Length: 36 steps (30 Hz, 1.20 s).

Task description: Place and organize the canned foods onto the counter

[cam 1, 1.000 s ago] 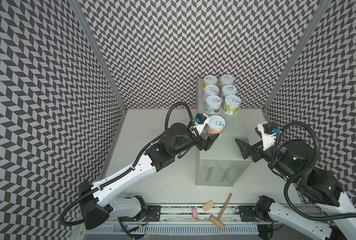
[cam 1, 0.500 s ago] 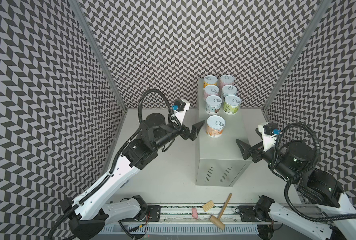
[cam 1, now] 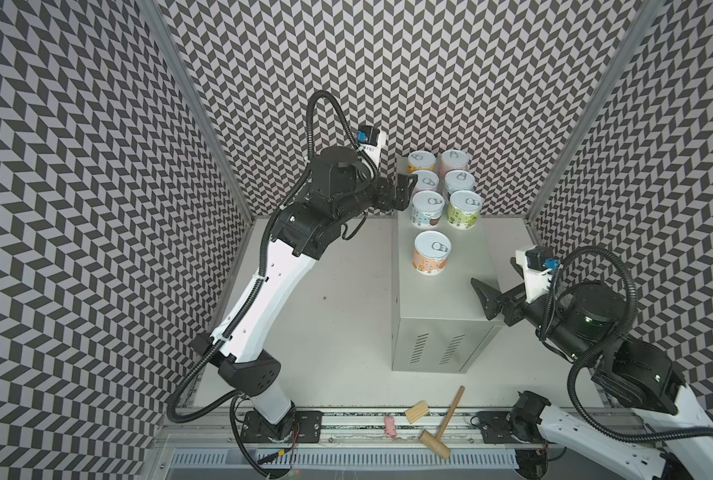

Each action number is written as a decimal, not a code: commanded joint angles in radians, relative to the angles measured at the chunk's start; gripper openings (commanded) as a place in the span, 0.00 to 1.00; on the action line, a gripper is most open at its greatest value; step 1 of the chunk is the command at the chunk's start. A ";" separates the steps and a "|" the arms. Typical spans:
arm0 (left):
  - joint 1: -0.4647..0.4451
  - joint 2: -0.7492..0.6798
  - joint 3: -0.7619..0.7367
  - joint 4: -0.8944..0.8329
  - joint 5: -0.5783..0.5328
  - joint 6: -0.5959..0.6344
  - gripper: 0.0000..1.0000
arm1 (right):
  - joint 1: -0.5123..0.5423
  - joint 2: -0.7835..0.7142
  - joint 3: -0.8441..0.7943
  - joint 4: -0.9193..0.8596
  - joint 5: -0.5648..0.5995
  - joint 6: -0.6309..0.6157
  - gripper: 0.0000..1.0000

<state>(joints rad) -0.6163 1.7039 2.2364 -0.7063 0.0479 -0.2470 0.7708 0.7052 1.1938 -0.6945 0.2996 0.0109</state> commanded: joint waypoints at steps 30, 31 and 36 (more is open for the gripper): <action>0.047 0.160 0.045 -0.114 0.147 -0.136 0.99 | -0.001 -0.054 -0.022 0.035 0.020 0.024 0.99; 0.046 0.161 0.045 -0.117 0.146 -0.135 0.99 | -0.002 -0.053 -0.022 0.035 0.019 0.023 0.99; 0.047 0.161 0.043 -0.135 0.127 -0.129 0.99 | -0.001 -0.051 -0.023 0.042 0.020 0.019 0.99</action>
<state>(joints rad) -0.5705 1.8664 2.2555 -0.8032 0.1860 -0.3790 0.7708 0.6632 1.1805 -0.6968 0.3038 0.0273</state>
